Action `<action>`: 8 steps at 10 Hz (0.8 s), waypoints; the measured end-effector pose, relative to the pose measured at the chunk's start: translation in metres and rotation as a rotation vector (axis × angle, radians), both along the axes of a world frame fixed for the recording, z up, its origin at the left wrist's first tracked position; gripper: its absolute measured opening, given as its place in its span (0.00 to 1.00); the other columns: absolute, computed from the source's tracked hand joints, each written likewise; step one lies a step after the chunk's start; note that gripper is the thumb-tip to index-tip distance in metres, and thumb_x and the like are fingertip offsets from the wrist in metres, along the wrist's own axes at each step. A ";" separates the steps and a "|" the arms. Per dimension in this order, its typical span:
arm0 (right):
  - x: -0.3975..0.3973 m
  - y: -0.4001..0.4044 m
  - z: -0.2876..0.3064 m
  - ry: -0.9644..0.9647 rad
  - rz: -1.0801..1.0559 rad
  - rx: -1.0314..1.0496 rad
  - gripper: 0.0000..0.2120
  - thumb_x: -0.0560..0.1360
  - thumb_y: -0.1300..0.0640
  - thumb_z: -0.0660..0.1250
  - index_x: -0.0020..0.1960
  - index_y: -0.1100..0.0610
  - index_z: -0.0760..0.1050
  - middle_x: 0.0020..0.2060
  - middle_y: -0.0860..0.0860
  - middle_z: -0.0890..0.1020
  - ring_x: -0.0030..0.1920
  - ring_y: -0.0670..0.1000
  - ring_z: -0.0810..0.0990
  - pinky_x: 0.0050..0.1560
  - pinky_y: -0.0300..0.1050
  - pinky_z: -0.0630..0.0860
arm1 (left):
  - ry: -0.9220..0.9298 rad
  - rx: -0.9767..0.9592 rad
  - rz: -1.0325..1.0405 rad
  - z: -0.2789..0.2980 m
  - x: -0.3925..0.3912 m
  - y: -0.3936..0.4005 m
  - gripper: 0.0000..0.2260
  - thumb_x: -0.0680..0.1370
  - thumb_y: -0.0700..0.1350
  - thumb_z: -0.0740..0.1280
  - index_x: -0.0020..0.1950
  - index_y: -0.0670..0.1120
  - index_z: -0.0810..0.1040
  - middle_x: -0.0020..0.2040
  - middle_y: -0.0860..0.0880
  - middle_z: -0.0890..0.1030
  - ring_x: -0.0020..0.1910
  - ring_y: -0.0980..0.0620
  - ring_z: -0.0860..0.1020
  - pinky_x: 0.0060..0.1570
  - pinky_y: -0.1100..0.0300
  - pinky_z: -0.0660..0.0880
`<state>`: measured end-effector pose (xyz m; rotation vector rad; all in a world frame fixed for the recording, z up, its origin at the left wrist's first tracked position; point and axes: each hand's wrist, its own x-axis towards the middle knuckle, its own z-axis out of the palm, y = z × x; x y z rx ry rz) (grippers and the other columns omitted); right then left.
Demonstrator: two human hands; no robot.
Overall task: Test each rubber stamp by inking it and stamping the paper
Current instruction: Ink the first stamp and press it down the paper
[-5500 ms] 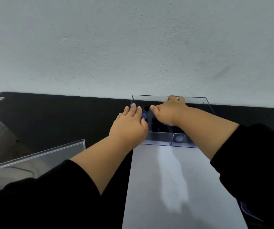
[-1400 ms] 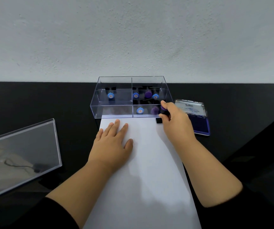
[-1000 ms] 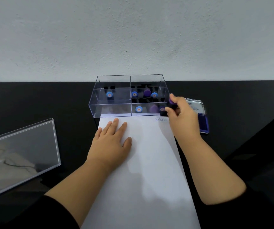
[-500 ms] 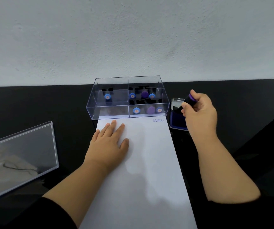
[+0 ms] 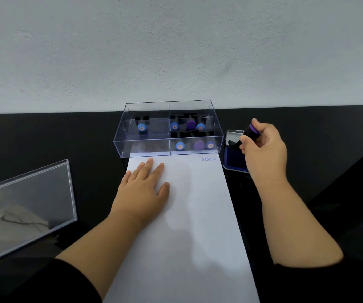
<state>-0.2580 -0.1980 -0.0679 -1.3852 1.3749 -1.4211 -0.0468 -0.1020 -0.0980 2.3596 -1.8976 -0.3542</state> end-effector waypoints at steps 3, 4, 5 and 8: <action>-0.001 0.002 0.001 0.034 0.002 0.010 0.17 0.76 0.64 0.64 0.58 0.45 0.71 0.52 0.51 0.80 0.46 0.46 0.80 0.54 0.43 0.78 | 0.006 -0.001 -0.005 0.001 -0.001 0.001 0.25 0.82 0.58 0.46 0.78 0.57 0.45 0.78 0.54 0.42 0.77 0.55 0.41 0.73 0.57 0.38; -0.002 0.001 -0.001 0.067 -0.006 0.023 0.17 0.76 0.63 0.65 0.58 0.44 0.71 0.52 0.50 0.80 0.50 0.49 0.80 0.56 0.47 0.78 | 0.002 -0.002 -0.008 0.001 0.000 0.001 0.25 0.82 0.58 0.46 0.78 0.57 0.44 0.78 0.54 0.42 0.77 0.55 0.41 0.73 0.57 0.38; -0.004 0.001 0.000 0.133 -0.008 0.023 0.17 0.76 0.62 0.65 0.61 0.46 0.72 0.52 0.48 0.79 0.52 0.48 0.80 0.56 0.45 0.77 | 0.001 0.001 -0.007 0.001 0.000 0.001 0.25 0.82 0.58 0.46 0.78 0.57 0.44 0.78 0.54 0.42 0.77 0.55 0.41 0.73 0.56 0.38; -0.009 0.005 0.005 0.582 -0.062 0.009 0.18 0.78 0.59 0.63 0.66 0.48 0.70 0.54 0.50 0.77 0.54 0.51 0.76 0.47 0.42 0.71 | 0.011 -0.022 -0.010 -0.001 0.000 0.001 0.24 0.82 0.57 0.47 0.78 0.57 0.46 0.78 0.54 0.43 0.77 0.55 0.42 0.73 0.56 0.39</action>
